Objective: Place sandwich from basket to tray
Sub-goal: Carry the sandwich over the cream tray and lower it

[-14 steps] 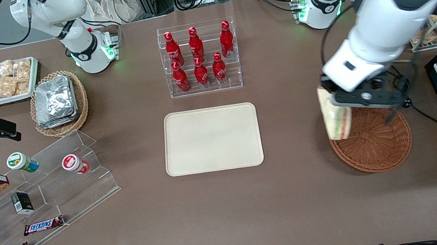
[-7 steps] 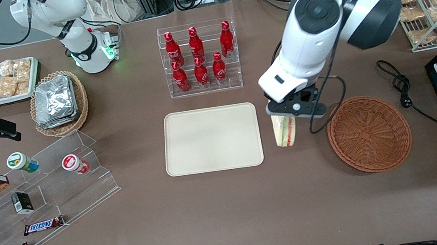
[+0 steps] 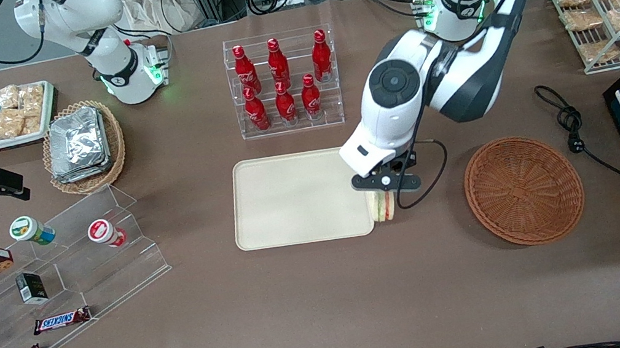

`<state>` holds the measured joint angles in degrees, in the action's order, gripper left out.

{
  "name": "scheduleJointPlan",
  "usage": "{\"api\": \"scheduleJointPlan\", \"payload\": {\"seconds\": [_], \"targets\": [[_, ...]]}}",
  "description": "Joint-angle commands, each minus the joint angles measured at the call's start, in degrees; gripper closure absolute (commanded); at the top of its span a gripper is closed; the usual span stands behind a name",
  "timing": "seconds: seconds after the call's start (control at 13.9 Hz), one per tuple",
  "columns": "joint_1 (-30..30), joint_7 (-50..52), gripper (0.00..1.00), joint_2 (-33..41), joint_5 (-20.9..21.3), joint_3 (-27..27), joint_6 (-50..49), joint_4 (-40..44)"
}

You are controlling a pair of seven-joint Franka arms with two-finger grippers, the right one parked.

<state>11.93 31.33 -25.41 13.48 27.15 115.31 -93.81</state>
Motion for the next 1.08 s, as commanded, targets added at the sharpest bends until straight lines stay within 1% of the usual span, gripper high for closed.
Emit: {"api": "scheduleJointPlan", "payload": {"seconds": [0.0, 0.07, 0.22, 0.36, 0.58, 0.94, 1.01], "targets": [[2.2, 4.0, 1.0, -2.4, 3.3, 0.2, 5.3, -2.2], [2.6, 5.3, 1.0, -3.4, 3.6, 0.2, 5.5, -2.2], [3.7, 8.0, 1.0, -5.3, 6.5, 0.2, 5.8, -2.0], [5.0, 9.9, 1.0, -6.4, 8.5, 0.2, 5.8, -2.2], [6.4, 11.8, 1.0, -7.6, 9.2, 0.2, 6.4, -2.2], [7.3, 11.9, 1.0, -9.0, 9.5, 0.0, 8.0, -2.3], [7.4, 12.0, 1.0, -9.7, 11.0, 0.0, 8.3, -2.3]]}}
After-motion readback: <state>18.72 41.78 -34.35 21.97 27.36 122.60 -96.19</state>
